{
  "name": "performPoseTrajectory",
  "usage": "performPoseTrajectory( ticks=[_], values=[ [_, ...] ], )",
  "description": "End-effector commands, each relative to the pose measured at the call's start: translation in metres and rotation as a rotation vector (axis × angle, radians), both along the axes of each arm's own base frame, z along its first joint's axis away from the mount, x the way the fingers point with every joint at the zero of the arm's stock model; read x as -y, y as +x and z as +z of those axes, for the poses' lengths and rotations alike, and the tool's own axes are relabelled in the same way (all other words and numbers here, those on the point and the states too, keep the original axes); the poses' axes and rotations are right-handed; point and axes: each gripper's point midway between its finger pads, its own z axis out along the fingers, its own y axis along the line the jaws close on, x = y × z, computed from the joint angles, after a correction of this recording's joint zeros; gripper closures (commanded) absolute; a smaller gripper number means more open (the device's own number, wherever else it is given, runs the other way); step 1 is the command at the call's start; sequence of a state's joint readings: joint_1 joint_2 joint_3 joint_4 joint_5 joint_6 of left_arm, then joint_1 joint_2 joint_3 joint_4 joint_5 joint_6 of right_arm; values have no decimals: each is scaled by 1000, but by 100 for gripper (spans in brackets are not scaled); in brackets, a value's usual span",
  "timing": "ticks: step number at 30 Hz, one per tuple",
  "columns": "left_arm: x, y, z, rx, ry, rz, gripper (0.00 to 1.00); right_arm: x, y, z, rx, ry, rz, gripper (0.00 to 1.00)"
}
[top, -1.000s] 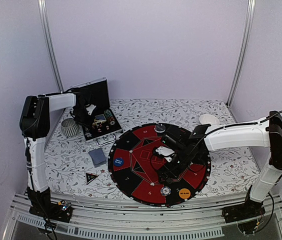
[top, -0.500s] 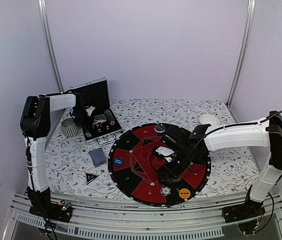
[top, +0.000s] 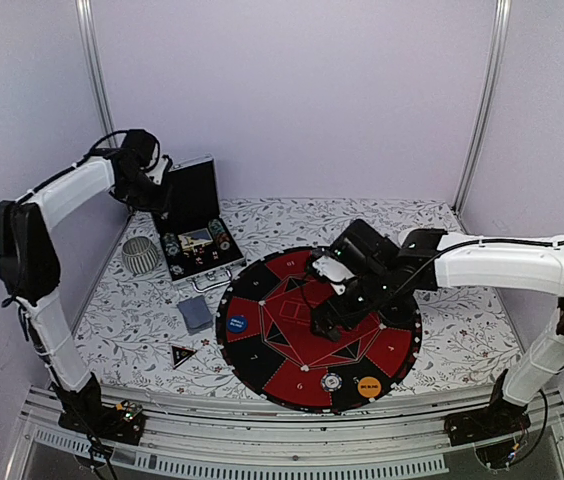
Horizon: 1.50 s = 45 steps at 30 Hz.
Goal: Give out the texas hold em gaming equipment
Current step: Pick up the pile of poker chips from the chip case, then pass from the left arm to the right
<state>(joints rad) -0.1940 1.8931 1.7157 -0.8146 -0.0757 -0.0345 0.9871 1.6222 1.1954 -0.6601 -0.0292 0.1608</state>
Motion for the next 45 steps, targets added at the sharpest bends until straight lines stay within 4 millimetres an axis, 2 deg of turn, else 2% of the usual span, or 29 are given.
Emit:
performPoseTrajectory(
  ticks=[1, 3, 5, 7, 10, 12, 15, 18, 22, 26, 32, 37, 45],
  values=[
    [57, -37, 95, 202, -251, -109, 100, -27, 37, 104, 271, 244, -52, 1],
    [93, -67, 111, 217, -368, -203, 100, -45, 42, 139, 368, 331, -38, 1],
    [128, -102, 115, 187, -479, -297, 100, -69, 37, 170, 494, 382, 25, 1],
    [161, -138, 121, 153, -589, -390, 100, -95, 31, 191, 639, 380, 101, 1],
    [195, -188, 127, 94, -721, -501, 100, -128, 25, 207, 803, 357, 204, 1],
    [203, -210, 128, 70, -758, -531, 100, -143, 23, 208, 855, 344, 247, 1],
    [207, -232, 132, 60, -813, -557, 100, -157, 27, 204, 888, 331, 271, 1],
    [206, -242, 134, 64, -859, -558, 100, -168, 32, 192, 890, 299, 283, 1],
    [207, -248, 125, 31, -888, -553, 100, -178, 36, 181, 886, 283, 287, 10],
    [209, -251, 120, 19, -897, -561, 100, -179, 45, 182, 921, 264, 253, 13],
    [209, -250, 114, 14, -888, -549, 100, -183, 46, 183, 943, 265, 261, 19],
    [212, -252, 110, -2, -895, -552, 100, -185, 47, 182, 952, 260, 269, 32],
    [217, -254, 96, -31, -895, -545, 100, -183, 48, 180, 960, 244, 265, 65]
  ],
)
